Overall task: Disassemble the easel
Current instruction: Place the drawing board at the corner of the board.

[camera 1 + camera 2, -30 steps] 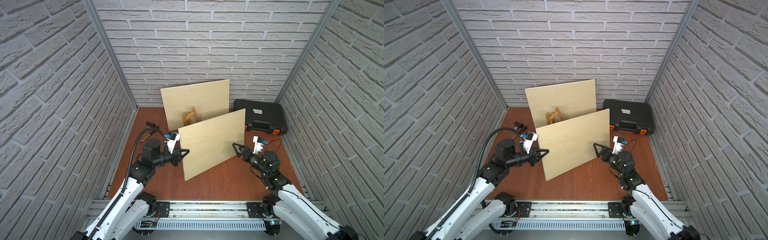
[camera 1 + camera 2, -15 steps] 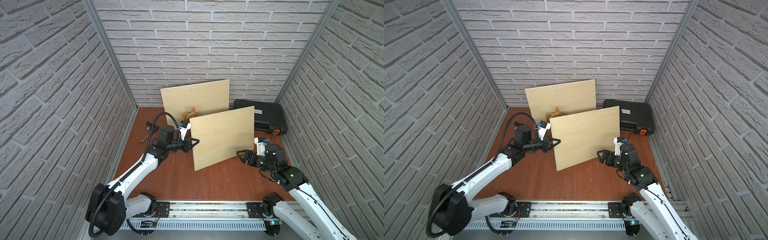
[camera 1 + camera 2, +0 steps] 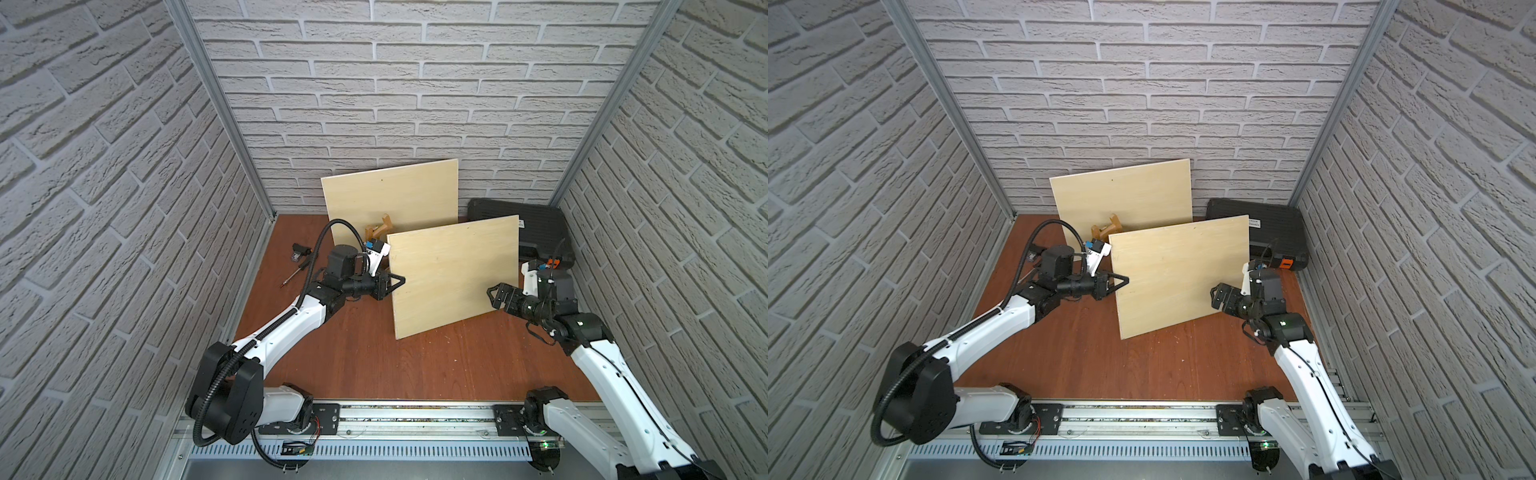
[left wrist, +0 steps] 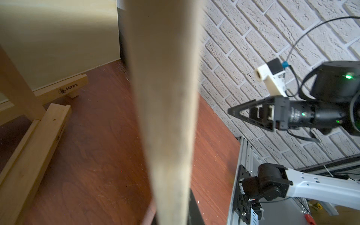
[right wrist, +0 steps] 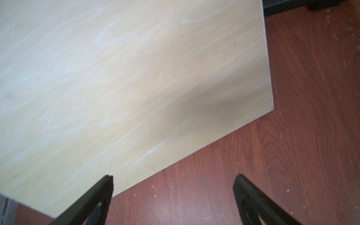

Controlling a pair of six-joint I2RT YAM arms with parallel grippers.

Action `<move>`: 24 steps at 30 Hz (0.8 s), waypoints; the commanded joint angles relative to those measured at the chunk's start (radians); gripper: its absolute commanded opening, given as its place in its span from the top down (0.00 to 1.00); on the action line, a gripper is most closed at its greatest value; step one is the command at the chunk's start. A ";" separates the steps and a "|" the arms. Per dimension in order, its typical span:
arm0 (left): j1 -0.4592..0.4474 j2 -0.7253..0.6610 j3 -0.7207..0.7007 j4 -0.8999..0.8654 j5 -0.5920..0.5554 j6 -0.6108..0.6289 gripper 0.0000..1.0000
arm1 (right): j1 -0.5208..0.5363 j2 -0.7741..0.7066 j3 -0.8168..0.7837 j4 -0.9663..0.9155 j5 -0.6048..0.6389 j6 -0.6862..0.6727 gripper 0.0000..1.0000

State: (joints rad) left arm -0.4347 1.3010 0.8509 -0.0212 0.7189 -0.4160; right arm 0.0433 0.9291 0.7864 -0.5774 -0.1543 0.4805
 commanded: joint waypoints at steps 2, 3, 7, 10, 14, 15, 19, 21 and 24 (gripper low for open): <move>0.057 0.008 -0.070 -0.489 -0.087 0.169 1.00 | -0.102 0.113 0.025 0.213 -0.143 -0.036 0.02; 0.064 0.003 -0.073 -0.498 -0.085 0.174 1.00 | -0.137 0.140 0.019 0.257 -0.176 -0.031 0.02; 0.067 -0.001 -0.072 -0.521 -0.075 0.185 1.00 | -0.230 0.247 0.012 0.387 -0.321 -0.030 0.03; 0.071 0.001 -0.068 -0.552 -0.090 0.206 1.00 | -0.268 0.298 0.012 0.425 -0.345 -0.070 0.03; 0.088 -0.003 -0.072 -0.569 -0.096 0.223 1.00 | -0.334 0.395 -0.001 0.464 -0.405 -0.090 0.04; 0.091 -0.004 -0.072 -0.566 -0.097 0.224 1.00 | -0.348 0.419 -0.005 0.472 -0.419 -0.091 0.04; 0.093 -0.009 -0.072 -0.561 -0.105 0.221 1.00 | -0.364 0.459 -0.031 0.493 -0.410 -0.082 0.06; 0.092 -0.012 -0.074 -0.556 -0.104 0.219 1.00 | -0.365 0.455 -0.046 0.490 -0.413 -0.085 0.06; 0.091 -0.013 -0.084 -0.544 -0.101 0.210 1.00 | -0.364 0.443 -0.077 0.489 -0.475 -0.084 0.07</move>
State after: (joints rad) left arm -0.3317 1.2671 0.8116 -0.3923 0.8661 -0.3748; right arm -0.3229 1.3979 0.7353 -0.1295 -0.5613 0.4103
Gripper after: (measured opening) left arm 0.183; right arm 0.930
